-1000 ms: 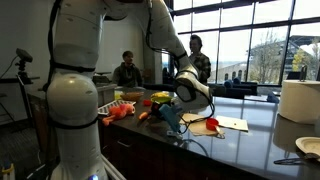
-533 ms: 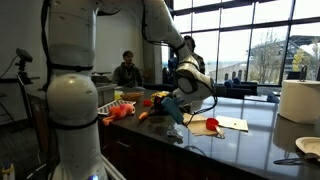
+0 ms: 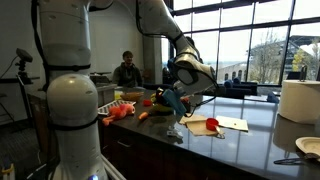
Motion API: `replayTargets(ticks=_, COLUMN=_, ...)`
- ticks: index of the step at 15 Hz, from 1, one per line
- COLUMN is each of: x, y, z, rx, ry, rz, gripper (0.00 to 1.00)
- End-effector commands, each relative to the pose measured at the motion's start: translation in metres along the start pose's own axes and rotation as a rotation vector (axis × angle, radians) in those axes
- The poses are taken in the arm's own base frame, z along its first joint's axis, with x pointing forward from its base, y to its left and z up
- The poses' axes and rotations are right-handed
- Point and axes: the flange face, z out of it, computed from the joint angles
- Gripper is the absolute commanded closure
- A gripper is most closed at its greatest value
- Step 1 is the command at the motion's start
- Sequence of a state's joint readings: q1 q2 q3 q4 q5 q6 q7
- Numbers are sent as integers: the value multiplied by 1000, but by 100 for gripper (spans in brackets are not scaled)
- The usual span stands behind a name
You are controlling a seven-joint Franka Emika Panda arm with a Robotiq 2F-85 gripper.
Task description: Pour the contents in the orange object inside the bowl
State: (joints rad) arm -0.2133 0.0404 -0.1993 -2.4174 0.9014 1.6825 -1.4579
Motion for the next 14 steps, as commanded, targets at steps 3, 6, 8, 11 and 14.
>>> replayTargets(ticks=3, x=23, y=-33, z=-17, rx=-82, ry=8, rz=26, gripper=99)
replayTargets(ticks=6, x=37, y=-51, z=-24, rx=-135, ry=8, rz=30, gripper=99)
replayTargets(ticks=8, x=48, y=-62, z=-24, rx=-175, ry=-1, rz=34, gripper=99)
replayTargets(ticks=11, x=63, y=-78, z=-17, rx=-222, ry=-18, rz=33, gripper=99)
replayTargets(ticks=14, x=79, y=-87, z=-2, rx=-268, ry=-37, rz=33, gripper=99)
